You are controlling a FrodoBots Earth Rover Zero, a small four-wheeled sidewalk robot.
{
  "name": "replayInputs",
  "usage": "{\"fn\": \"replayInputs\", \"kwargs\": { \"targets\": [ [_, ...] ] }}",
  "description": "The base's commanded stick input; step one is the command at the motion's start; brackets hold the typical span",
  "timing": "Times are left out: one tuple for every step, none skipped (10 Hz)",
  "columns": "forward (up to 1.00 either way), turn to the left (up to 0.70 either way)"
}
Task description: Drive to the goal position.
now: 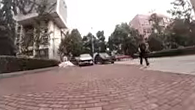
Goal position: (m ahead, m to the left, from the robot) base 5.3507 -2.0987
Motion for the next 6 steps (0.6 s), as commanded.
{"fn": "replayInputs", "kwargs": {
  "targets": [
    [0.7, 0.0],
    [0.7, 0.0],
    [0.7, 0.0],
    [0.7, 0.0],
    [0.7, 0.0],
    [0.7, 0.0]
  ]
}}
